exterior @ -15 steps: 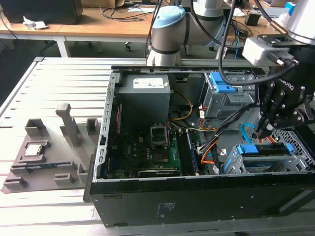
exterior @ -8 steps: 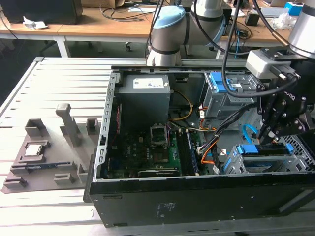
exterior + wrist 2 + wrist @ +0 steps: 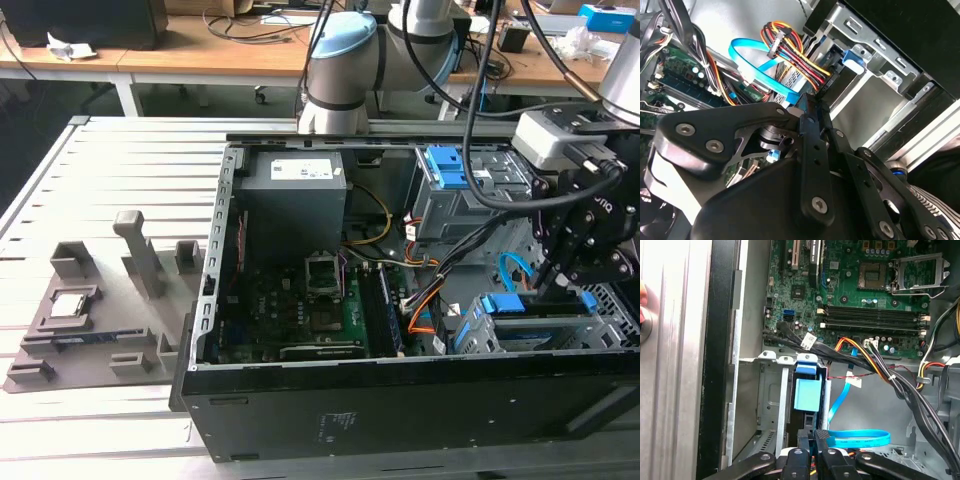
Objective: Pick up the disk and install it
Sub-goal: 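Insert the second disk wire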
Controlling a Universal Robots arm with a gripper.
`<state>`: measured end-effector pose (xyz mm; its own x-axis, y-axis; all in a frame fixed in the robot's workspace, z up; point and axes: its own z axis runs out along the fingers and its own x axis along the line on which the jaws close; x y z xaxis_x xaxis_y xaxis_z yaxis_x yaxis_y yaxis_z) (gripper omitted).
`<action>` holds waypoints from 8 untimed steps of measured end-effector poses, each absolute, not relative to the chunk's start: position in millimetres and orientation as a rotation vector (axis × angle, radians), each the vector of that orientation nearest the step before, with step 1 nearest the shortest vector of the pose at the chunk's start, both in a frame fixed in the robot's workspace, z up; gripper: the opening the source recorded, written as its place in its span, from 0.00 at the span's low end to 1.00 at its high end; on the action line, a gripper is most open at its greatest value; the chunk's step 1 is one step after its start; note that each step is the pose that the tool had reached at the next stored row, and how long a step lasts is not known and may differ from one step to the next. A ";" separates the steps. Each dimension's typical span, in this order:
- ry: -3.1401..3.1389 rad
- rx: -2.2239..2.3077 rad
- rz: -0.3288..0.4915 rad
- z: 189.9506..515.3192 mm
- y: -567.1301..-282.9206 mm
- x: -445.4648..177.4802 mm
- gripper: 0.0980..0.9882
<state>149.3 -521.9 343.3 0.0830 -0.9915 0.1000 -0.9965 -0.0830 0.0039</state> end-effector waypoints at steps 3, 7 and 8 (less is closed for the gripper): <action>-2.078 2.259 0.109 341.6 -522.0 149.6 0.07; -2.083 2.264 0.100 340.2 -522.2 149.7 0.07; -2.086 2.268 0.093 341.2 -522.3 149.8 0.07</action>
<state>149.8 -522.3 341.2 0.0831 -0.9930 0.0836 -0.9965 -0.0832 0.0024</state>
